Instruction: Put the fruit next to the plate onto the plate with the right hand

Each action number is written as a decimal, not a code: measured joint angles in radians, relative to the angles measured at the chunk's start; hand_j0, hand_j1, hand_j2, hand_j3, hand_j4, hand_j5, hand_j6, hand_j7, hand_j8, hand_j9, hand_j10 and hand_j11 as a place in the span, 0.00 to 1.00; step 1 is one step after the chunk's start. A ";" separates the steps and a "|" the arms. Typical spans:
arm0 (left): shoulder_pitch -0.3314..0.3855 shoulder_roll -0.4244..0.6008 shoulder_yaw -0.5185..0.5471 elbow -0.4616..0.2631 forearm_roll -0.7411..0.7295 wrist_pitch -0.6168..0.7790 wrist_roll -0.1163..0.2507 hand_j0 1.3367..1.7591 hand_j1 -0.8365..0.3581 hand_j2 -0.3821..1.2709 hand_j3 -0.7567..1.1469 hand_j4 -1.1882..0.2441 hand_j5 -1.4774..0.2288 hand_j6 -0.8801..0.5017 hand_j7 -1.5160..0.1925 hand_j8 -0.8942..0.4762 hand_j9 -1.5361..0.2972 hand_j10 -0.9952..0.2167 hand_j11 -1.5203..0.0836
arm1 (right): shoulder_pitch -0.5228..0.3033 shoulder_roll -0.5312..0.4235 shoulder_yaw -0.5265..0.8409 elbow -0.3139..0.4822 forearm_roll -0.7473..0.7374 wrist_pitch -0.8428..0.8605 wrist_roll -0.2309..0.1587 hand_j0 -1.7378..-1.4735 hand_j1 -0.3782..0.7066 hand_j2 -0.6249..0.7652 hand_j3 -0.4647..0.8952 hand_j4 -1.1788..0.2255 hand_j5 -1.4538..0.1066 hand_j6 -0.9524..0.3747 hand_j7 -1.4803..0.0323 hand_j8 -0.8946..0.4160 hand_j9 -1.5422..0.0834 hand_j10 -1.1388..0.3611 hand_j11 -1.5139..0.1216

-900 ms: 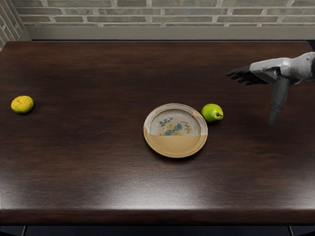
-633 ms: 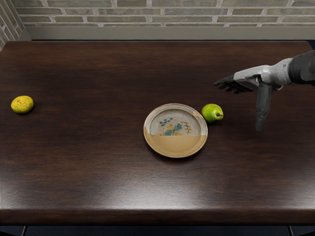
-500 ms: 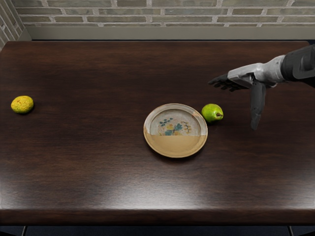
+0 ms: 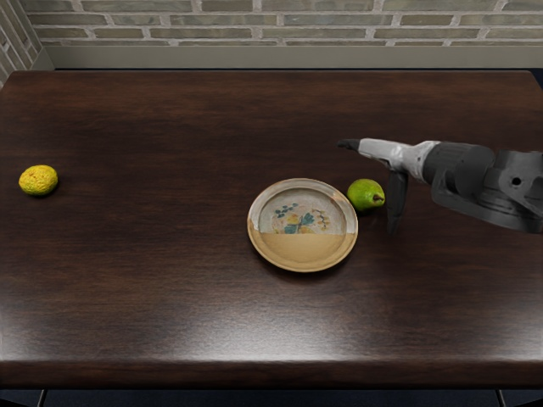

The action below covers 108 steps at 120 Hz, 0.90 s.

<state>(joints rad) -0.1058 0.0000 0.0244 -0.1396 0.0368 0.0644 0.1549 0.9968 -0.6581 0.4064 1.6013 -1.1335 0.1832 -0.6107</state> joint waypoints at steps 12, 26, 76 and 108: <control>0.000 0.000 0.000 0.000 0.000 0.000 0.000 0.76 0.98 0.23 0.40 0.82 0.85 0.62 0.87 0.64 0.83 0.81 0.93 | -0.036 0.035 -0.001 -0.025 -0.042 -0.042 0.000 0.30 0.03 0.45 0.34 0.84 0.93 0.71 0.98 0.68 0.95 0.76 0.93; 0.000 0.000 0.000 0.000 0.000 0.000 0.000 0.76 0.98 0.23 0.40 0.82 0.85 0.62 0.87 0.64 0.83 0.81 0.93 | -0.056 0.069 -0.006 -0.051 -0.095 -0.073 0.000 0.30 0.03 0.45 0.34 0.84 0.93 0.71 0.98 0.68 0.95 0.76 0.93; 0.000 0.000 0.000 0.000 0.000 0.000 0.000 0.76 0.98 0.23 0.40 0.82 0.85 0.62 0.87 0.64 0.83 0.81 0.93 | -0.130 0.136 -0.013 -0.100 -0.267 -0.170 0.000 0.30 0.15 0.43 0.34 0.76 0.84 0.63 0.88 0.59 0.86 0.68 0.83; 0.000 0.000 0.000 0.000 0.000 0.000 0.000 0.76 0.98 0.23 0.40 0.82 0.85 0.62 0.87 0.64 0.83 0.81 0.93 | -0.148 0.151 -0.014 -0.139 -0.324 -0.179 0.000 0.30 0.21 0.43 0.34 0.72 0.80 0.59 0.84 0.56 0.82 0.65 0.80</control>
<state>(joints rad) -0.1058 0.0000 0.0244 -0.1396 0.0368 0.0644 0.1549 0.8491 -0.5075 0.3927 1.4619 -1.4572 0.0040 -0.6109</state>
